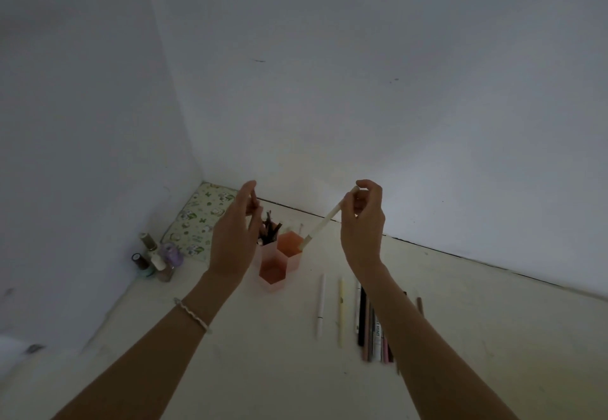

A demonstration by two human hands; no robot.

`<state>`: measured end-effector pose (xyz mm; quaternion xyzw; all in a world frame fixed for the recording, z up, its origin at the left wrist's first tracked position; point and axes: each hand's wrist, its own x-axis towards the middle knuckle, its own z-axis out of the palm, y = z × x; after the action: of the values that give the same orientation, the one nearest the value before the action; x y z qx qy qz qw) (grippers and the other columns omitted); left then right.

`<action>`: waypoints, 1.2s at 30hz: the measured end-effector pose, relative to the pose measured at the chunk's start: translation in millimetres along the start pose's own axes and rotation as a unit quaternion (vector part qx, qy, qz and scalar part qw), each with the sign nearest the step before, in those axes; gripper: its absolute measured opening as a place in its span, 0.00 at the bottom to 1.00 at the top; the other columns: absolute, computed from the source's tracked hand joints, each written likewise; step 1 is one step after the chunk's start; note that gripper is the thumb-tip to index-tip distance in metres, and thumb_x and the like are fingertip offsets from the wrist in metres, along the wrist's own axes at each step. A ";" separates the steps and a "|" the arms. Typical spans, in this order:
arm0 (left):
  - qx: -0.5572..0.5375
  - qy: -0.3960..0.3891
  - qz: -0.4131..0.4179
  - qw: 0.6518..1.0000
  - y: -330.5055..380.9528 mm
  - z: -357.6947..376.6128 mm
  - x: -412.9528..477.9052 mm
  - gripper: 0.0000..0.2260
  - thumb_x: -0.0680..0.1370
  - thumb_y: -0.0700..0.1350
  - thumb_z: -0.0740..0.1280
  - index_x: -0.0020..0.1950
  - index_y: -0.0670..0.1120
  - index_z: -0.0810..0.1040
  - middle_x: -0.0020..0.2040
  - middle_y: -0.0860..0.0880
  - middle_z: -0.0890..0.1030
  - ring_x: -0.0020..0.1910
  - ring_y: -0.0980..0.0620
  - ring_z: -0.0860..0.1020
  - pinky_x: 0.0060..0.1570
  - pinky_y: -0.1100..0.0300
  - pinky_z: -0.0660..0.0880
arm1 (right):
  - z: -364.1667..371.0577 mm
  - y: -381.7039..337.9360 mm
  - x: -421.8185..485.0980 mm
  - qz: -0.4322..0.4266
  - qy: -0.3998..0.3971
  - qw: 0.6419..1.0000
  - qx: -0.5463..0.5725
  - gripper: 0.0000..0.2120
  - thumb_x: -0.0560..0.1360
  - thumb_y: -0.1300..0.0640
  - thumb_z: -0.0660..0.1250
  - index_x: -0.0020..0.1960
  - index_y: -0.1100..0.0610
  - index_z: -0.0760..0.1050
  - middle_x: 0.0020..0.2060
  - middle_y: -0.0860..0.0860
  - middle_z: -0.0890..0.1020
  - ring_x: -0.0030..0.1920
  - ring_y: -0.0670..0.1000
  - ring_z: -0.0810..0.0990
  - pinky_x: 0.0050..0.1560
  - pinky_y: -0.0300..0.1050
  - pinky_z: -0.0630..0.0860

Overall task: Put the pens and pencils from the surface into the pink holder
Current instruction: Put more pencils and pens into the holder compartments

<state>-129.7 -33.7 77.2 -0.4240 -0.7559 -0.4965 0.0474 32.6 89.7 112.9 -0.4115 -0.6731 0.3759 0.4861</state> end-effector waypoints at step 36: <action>0.254 -0.417 -0.119 0.864 47.9 120.4 -128.1 0.28 0.82 0.49 0.60 0.77 0.42 0.53 0.65 0.43 0.71 0.61 0.47 0.75 0.59 0.55 0.74 | -69.9 72.8 -27.9 0.068 -0.025 0.979 -0.190 0.17 0.71 0.72 0.60 0.53 0.57 0.79 0.47 0.49 0.80 0.44 0.47 0.75 0.48 0.37 0.69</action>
<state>26.8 -7.5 -12.4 -0.4719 -0.8498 -0.0656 -0.2254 119.0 99.1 54.4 -0.5316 -0.7146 0.2837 0.3555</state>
